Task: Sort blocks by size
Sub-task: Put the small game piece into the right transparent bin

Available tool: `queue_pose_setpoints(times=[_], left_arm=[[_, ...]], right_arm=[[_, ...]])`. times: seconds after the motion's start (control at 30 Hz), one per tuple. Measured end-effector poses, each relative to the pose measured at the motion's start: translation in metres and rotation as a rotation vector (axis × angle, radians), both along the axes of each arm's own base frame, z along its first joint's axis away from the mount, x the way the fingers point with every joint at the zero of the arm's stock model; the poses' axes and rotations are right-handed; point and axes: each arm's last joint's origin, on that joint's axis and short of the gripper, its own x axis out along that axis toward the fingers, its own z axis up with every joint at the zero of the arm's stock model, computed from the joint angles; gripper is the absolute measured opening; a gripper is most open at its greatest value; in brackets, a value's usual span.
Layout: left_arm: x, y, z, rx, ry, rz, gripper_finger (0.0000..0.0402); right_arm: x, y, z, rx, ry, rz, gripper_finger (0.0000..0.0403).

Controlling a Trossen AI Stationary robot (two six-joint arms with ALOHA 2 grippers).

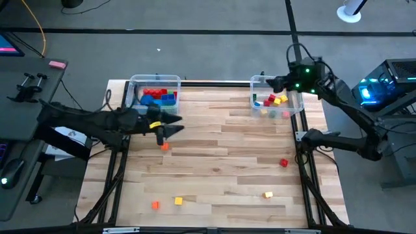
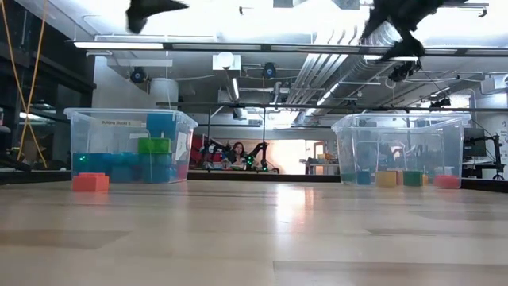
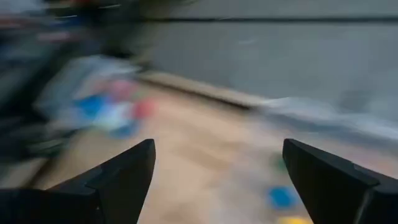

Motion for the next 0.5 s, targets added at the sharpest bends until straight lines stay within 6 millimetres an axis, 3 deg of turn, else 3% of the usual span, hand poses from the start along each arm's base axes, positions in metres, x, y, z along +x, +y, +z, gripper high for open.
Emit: queue_pose_setpoints(times=[0.1,0.27,0.37,0.5], left_arm=[[-0.012,-0.001,-0.011,-0.052,0.133,0.030,0.0268],[-0.010,-0.012,-0.055,-0.212,0.503,0.075,0.0268],[-0.012,-0.013,-0.088,-0.406,0.789,0.258,0.0268],[-0.013,-0.017,-0.120,-0.498,1.033,0.496,0.0268]], right_arm=[[0.015,0.017,0.007,0.090,-0.114,0.180,0.0341],[0.043,0.045,-0.011,0.096,-0.013,0.283,0.0336],[0.058,0.054,-0.026,0.095,0.043,0.276,0.0336],[0.077,0.057,-0.040,0.136,0.073,0.280,0.0336]])
